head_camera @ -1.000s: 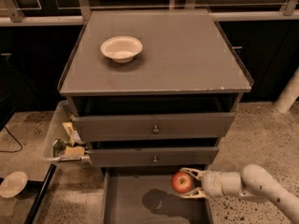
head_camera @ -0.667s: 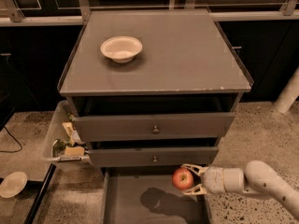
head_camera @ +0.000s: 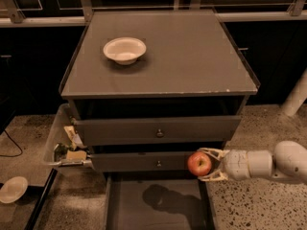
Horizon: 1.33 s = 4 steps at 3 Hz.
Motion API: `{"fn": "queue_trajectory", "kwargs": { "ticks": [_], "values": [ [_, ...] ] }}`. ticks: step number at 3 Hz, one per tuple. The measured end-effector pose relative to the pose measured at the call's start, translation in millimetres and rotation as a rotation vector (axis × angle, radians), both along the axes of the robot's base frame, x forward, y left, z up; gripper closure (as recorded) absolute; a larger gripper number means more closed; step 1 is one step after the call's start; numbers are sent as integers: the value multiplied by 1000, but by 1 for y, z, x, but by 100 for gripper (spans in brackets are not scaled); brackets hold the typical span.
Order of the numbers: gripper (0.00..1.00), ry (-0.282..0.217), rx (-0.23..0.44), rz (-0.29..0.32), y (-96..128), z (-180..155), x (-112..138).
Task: Pick apple from bottom drawer and place on counter
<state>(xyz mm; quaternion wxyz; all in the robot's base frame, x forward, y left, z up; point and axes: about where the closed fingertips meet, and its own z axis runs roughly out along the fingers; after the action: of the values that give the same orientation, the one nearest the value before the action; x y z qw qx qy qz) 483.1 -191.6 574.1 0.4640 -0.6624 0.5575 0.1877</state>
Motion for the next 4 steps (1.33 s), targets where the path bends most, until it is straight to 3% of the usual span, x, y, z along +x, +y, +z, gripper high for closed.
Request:
{"fn": "queue_trajectory", "kwargs": {
  "ticks": [2,3,4],
  "values": [
    [100,-63,25,-16,-29,102,3],
    [100,-115,12,-12,-21,136,2],
    [100,-118,9,-7,-18,137,2]
  ]
}}
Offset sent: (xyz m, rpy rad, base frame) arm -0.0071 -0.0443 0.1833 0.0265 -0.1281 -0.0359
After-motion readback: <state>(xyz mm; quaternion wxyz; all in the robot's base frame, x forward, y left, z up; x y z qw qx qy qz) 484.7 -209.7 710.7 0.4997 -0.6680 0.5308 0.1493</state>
